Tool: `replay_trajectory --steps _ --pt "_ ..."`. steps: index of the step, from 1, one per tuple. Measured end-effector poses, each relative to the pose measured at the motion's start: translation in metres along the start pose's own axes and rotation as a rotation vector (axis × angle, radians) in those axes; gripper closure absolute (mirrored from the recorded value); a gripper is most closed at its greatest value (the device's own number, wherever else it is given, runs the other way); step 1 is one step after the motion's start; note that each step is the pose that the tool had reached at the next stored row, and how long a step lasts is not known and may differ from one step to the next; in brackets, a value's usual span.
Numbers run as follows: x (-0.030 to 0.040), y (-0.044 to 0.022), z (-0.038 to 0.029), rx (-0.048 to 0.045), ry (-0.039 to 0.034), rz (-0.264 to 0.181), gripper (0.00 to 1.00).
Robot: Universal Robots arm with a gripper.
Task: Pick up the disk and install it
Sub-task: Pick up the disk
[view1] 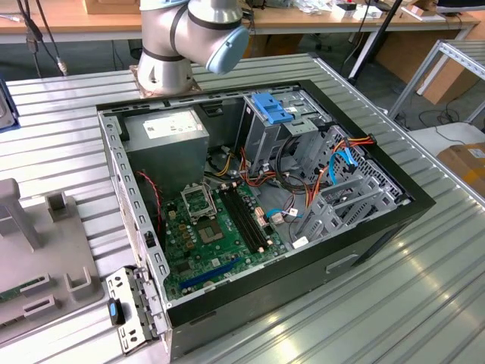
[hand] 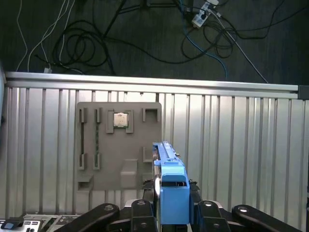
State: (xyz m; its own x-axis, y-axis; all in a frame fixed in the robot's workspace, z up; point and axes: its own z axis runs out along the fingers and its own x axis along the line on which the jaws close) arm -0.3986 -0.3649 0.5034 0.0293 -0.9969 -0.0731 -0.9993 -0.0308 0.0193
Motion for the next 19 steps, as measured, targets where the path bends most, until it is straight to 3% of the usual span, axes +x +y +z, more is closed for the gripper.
replay_trajectory --steps 1,11,16,19 --pt "0.0002 -0.0093 -0.0003 -0.0003 0.0001 0.0 0.63" --pt "0.0012 -0.0415 -0.0009 -0.0002 0.0 0.0 0.63" --pt "0.0021 -0.0724 -0.0015 -0.0001 0.0 0.0 0.63" --pt "0.0024 -0.0829 -0.0019 -0.0003 0.0001 0.0 0.63"
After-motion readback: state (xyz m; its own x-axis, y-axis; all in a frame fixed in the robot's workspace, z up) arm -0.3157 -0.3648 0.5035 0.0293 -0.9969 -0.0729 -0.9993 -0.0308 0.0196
